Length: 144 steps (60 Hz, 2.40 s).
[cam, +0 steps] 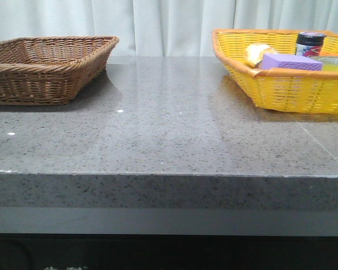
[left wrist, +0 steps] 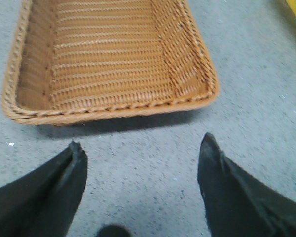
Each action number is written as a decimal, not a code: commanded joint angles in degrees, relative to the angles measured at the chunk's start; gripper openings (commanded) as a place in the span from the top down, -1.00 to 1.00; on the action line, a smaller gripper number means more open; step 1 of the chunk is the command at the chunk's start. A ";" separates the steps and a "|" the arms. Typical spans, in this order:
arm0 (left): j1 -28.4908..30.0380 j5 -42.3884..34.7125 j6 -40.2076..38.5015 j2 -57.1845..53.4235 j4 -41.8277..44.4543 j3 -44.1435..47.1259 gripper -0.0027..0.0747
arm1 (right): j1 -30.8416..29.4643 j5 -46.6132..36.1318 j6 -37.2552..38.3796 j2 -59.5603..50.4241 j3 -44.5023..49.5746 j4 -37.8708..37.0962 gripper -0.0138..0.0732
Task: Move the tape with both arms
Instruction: 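Lower the right gripper into the yellow basket over the yellow tape roll, then close the right gripper on the tape roll rim and lift it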
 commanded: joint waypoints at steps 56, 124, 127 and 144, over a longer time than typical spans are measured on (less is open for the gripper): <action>-5.53 -2.23 0.01 -0.22 -0.96 -1.96 -0.28 | -7.32 21.15 -1.82 44.33 -43.80 -0.48 -0.78; -5.53 -2.23 0.01 -0.22 -0.85 -1.96 -0.28 | -7.53 23.54 -5.45 51.26 -44.61 3.83 0.34; -5.53 -2.23 0.01 -0.22 -0.85 -1.96 -0.28 | -7.53 23.54 -5.50 50.54 -44.61 3.83 0.34; -5.53 -2.23 0.01 -0.22 -0.85 -1.96 -0.28 | -7.53 22.49 -5.57 43.81 -44.61 3.30 0.34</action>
